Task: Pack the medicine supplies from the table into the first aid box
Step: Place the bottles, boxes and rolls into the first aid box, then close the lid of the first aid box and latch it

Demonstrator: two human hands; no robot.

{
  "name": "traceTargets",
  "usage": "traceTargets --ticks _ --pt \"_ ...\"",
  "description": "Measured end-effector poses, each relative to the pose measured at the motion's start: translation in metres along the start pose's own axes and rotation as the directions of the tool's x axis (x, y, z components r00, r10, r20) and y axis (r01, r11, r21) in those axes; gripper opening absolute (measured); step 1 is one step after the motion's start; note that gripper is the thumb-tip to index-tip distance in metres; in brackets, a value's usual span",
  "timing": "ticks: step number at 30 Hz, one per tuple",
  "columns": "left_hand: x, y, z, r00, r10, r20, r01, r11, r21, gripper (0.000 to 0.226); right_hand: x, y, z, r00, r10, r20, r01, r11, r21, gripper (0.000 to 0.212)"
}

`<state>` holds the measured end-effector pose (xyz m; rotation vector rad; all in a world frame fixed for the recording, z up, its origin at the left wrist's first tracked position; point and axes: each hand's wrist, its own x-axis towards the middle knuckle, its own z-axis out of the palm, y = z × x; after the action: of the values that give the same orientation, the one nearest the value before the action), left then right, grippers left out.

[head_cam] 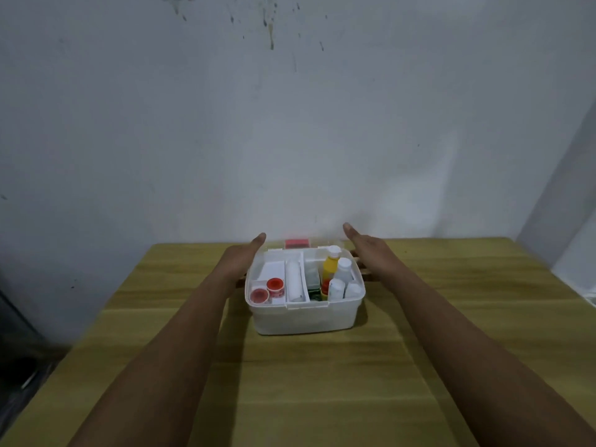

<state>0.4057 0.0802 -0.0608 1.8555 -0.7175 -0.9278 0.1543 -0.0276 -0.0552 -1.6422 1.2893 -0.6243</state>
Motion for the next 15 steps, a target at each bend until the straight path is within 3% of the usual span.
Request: traceTargets --ticks 3,6,8,12,15 --pt "0.02 -0.003 0.005 0.999 -0.005 0.04 0.005 1.0 -0.021 0.06 0.023 0.002 0.007 0.987 0.16 -0.023 -0.157 0.982 0.108 0.07" --pt "0.034 -0.002 0.008 0.996 0.002 0.086 -0.001 1.0 -0.012 0.066 0.037 0.008 0.014 0.975 0.221 -0.002 -0.217 0.957 0.192 0.052" --pt "0.042 -0.002 0.008 0.993 0.021 0.115 -0.024 0.999 0.028 0.072 0.042 0.011 0.016 0.974 0.228 -0.013 -0.22 0.952 0.21 0.045" --pt "0.044 0.002 0.007 0.986 0.078 0.15 -0.086 0.995 0.048 0.105 0.046 0.01 0.011 0.977 0.212 -0.034 -0.199 0.953 0.227 0.027" --pt "0.04 0.012 0.012 0.98 0.151 0.129 -0.156 0.987 0.027 0.105 0.05 0.005 0.003 0.989 0.148 -0.027 -0.133 0.943 0.304 0.031"
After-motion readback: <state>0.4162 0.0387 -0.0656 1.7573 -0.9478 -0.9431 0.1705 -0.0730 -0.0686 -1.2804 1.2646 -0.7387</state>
